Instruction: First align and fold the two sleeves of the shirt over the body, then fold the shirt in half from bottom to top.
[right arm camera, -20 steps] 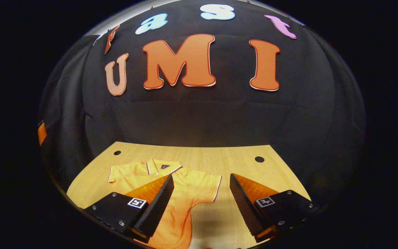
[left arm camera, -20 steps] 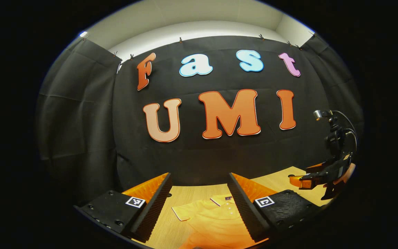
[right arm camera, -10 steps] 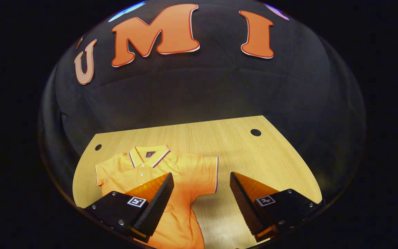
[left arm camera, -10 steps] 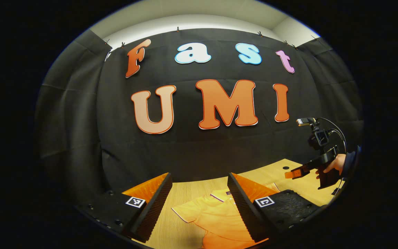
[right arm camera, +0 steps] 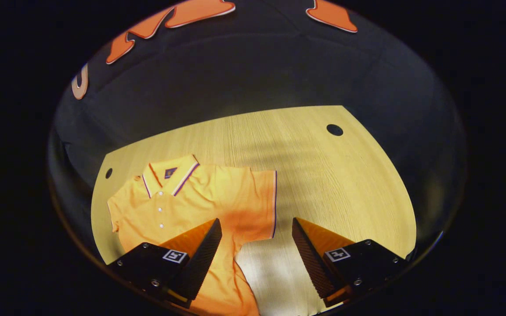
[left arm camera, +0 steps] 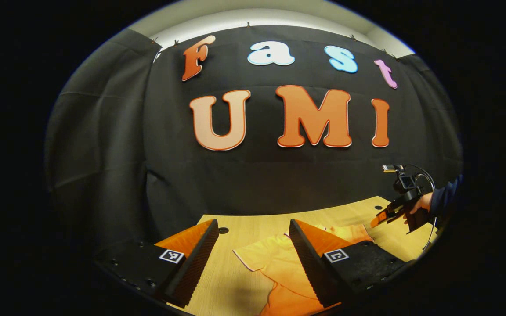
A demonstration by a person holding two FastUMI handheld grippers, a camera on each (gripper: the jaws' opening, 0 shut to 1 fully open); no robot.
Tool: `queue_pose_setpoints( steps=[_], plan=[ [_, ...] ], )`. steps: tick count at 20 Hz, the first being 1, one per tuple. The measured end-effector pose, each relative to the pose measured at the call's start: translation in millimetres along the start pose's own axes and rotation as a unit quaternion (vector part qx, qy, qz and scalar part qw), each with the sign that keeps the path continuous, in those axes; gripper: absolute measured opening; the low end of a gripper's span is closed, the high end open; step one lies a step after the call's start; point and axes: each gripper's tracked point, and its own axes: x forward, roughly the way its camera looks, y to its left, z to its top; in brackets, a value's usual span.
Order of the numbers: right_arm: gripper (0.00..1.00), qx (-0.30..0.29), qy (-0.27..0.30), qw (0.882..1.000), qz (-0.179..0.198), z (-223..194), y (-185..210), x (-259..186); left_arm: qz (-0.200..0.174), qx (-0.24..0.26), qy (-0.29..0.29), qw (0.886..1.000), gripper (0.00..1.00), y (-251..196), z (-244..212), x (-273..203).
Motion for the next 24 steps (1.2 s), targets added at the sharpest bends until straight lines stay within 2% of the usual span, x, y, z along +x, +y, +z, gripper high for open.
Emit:
queue_pose_setpoints(
  steps=[6, 9, 12, 13, 15, 18, 20, 21, 24],
  plan=[
    [0.96, 0.004, 0.074, 0.997, 0.009, -3.8, -9.0, 45.6, 0.049, -0.002, 0.032, 0.998, 0.99, 0.0, -14.7, -12.9],
    [0.95, 0.029, 0.105, 0.993, 0.047, -6.0, 1.2, 65.2, 0.067, 0.014, 0.043, 0.997, 0.99, -0.9, -19.7, -23.3],
    [0.95, 0.012, 0.115, 0.993, 0.028, -7.4, -9.8, 83.8, 0.081, 0.030, 0.052, 0.995, 0.99, -2.9, -25.9, -31.7],
    [1.00, 0.002, 0.120, 0.993, 0.020, -8.7, -12.4, 86.6, 0.085, 0.031, 0.057, 0.994, 0.99, -2.8, -29.1, -33.2],
    [0.89, -0.002, 0.127, 0.992, 0.019, -11.2, -8.8, 93.3, 0.092, 0.030, 0.063, 0.993, 0.99, -3.5, -30.5, -35.7],
    [0.87, -0.023, 0.136, 0.990, 0.001, -13.3, -10.5, 99.9, 0.095, 0.032, 0.067, 0.993, 0.99, -8.0, -33.6, -35.2],
    [0.82, -0.046, 0.134, 0.990, -0.012, -16.1, -10.8, 99.1, 0.093, 0.032, 0.068, 0.993, 0.99, -12.7, -33.9, -33.7],
    [0.76, -0.061, 0.137, 0.989, -0.006, -18.6, -7.6, 96.3, 0.092, 0.033, 0.070, 0.993, 1.00, -16.4, -37.1, -31.8],
    [0.73, -0.089, 0.161, 0.983, 0.005, -30.4, -8.7, 93.6, 0.081, 0.037, 0.073, 0.993, 0.99, -27.2, -36.4, -26.8]
  ],
)
